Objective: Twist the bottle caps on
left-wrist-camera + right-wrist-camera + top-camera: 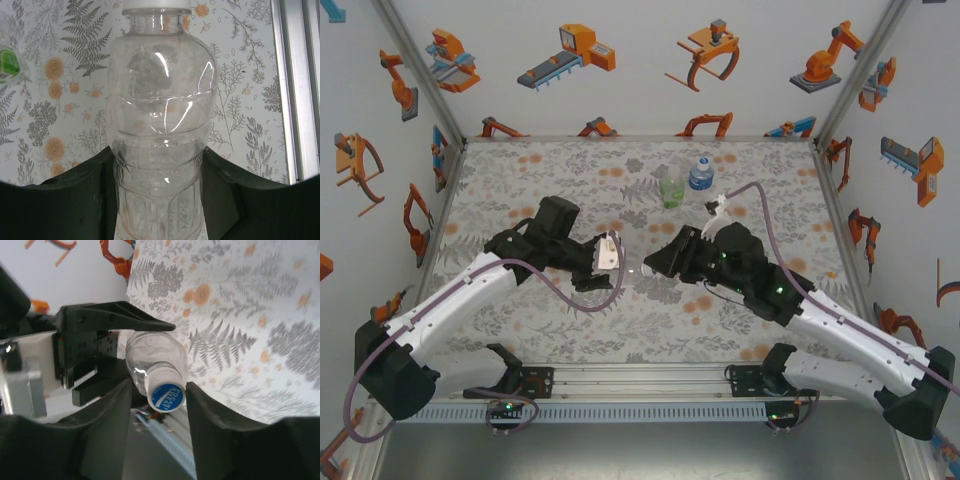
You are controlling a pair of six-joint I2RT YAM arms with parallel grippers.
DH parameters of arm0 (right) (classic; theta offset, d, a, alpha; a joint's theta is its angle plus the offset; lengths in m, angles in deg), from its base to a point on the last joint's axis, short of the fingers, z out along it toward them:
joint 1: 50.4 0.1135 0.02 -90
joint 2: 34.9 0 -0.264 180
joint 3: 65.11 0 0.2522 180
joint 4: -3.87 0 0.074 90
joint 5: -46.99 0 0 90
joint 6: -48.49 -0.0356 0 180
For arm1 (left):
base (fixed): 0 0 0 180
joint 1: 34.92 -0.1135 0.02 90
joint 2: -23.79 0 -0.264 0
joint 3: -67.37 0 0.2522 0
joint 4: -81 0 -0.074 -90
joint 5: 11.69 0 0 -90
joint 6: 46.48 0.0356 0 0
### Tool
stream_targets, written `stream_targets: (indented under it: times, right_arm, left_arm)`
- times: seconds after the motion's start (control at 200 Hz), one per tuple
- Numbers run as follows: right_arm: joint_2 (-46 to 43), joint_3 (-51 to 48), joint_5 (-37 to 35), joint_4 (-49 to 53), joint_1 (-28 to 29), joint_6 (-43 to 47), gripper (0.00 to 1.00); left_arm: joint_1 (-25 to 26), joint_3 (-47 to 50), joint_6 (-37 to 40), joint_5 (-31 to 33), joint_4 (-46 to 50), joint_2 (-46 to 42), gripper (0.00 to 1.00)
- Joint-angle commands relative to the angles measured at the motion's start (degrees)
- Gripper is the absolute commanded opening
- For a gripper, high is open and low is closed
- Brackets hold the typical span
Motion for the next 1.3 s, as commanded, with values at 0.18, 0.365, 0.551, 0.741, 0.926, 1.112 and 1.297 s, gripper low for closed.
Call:
stream_targets:
  times: [0.18, 0.365, 0.551, 0.741, 0.926, 1.112, 1.297]
  right_arm:
    - [-3.8, 4.08, 13.24, -0.46, -0.17, 55.92, 0.55]
    - [-2.15, 6.84, 28.97, 8.04, -0.11, 89.57, 0.54]
    - [0.05, 7.46, 32.22, 11.01, -0.09, 101.49, 0.54]
    - [0.9, 5.67, 32.06, 10.3, -0.09, 101.74, 0.48]
    - [-0.05, 2.65, 31.75, 5.33, -0.09, 99.69, 0.43]
    - [0.33, 2.92, 31.53, 6.69, -0.09, 99.71, 0.36]
    - [-0.83, 2.48, 30.01, 4.94, -0.13, 91.17, 0.13]
  left_arm:
    - [0.28, -0.36, 1.78, -4.86, 1.76, -0.94, 0.0]
    - [0.28, 0.17, 2.61, -6.9, 1.85, -1.19, 0.0]
    - [0.34, 0.44, 3.15, -8.16, 2.14, -1.54, 0.0]
    - [0.36, 0.39, 3.84, -10.4, 2.51, -1.36, 0.0]
    - [0.44, 0.13, 4.13, -10.85, 3.18, -0.88, 0.0]
    - [0.51, -0.05, 4.25, -11.33, 3.16, -0.66, 0.0]
    - [0.49, -0.16, 3.9, -10.31, 3.18, -0.45, 0.0]
